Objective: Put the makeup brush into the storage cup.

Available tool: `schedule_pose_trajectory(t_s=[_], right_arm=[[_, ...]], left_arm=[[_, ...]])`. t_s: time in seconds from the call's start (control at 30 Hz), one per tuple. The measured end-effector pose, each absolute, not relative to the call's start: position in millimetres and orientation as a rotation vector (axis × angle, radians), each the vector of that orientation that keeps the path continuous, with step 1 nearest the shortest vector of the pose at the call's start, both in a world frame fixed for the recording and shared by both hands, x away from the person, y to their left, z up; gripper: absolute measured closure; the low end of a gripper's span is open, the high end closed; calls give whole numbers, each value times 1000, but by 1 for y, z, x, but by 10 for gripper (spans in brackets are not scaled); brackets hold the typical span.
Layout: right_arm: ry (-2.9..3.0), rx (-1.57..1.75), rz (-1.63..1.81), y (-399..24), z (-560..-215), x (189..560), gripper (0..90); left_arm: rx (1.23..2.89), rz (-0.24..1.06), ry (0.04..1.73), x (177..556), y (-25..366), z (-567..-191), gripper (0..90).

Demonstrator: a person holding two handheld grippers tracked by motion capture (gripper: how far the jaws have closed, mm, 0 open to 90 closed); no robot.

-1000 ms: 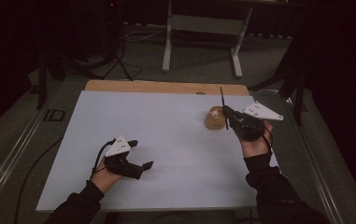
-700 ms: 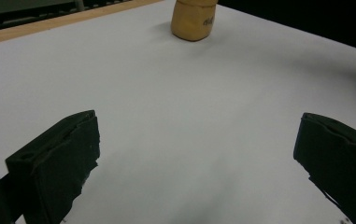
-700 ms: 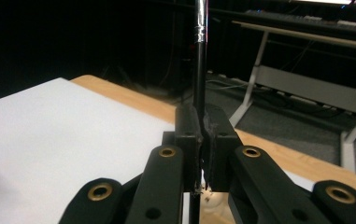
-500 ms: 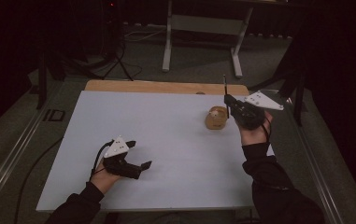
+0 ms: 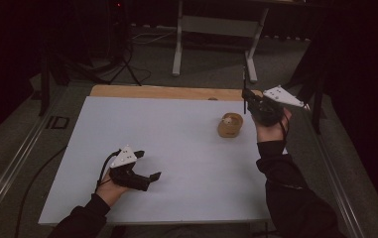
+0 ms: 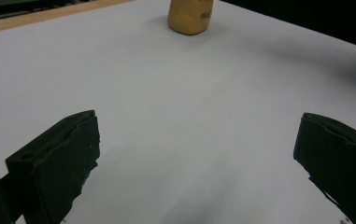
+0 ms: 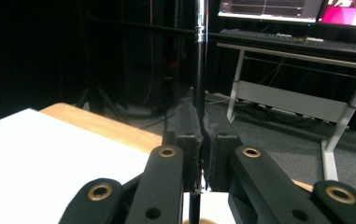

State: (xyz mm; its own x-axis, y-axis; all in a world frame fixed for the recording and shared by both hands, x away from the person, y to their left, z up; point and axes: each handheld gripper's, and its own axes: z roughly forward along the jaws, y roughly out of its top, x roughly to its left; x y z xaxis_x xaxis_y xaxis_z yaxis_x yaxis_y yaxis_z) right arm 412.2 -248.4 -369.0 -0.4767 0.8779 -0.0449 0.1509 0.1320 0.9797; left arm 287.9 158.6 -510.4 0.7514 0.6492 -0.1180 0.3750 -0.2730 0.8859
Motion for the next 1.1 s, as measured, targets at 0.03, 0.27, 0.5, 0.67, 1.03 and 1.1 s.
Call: schedule_pose_trajectory(t_s=[0.03,0.27,0.5,0.67,1.03,1.1], right_arm=[[1745,1001,1399,-249,-368,414,857],[1721,989,1395,-247,-366,425,857],[1692,1014,1403,-245,-368,439,857],[1655,1050,1419,-248,-371,447,857],[1635,1063,1421,-251,-384,460,857],[1630,1073,1418,-251,-387,462,857]], left_arm=[[1897,319,785,288,159,-511,6],[1901,314,780,287,157,-511,6],[1892,305,782,287,157,-511,6],[1892,303,774,287,157,-511,6],[1873,316,783,287,160,-509,6],[1876,316,781,287,160,-509,6]])
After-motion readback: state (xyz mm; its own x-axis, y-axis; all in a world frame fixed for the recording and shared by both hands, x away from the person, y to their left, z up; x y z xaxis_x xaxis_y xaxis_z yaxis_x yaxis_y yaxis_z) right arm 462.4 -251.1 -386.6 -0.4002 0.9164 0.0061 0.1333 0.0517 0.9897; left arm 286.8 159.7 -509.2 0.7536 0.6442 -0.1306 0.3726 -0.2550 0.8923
